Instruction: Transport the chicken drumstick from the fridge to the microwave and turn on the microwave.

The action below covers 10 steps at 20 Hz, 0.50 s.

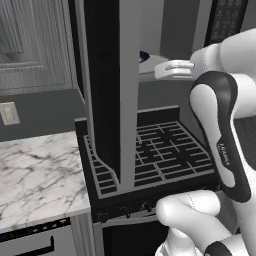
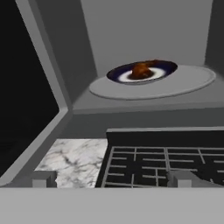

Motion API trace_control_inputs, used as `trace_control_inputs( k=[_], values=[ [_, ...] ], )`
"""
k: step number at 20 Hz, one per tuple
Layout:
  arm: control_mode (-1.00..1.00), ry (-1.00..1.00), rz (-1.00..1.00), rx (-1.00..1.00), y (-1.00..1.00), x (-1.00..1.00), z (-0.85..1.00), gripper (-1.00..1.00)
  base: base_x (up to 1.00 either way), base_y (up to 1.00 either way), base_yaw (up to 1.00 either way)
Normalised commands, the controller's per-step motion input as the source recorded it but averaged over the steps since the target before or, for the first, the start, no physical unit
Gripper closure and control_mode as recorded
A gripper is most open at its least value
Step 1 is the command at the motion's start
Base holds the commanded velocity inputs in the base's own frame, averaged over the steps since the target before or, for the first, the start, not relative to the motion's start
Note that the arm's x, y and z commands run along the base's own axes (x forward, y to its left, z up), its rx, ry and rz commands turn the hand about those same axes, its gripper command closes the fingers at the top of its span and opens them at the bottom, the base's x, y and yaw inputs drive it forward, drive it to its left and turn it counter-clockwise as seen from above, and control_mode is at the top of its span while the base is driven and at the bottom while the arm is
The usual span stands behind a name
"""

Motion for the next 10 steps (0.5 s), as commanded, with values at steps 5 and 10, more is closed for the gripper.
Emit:
trace_control_inputs(
  k=[5, 10],
  values=[
    [-1.00, 0.00, -0.07, 0.09, -0.05, -0.56, 0.00, -1.00, 0.00, 0.00, 0.00],
    [-1.00, 0.00, -0.09, 0.09, -0.04, -0.55, 0.00, -1.00, 0.00, 0.00, 0.00]
  ],
)
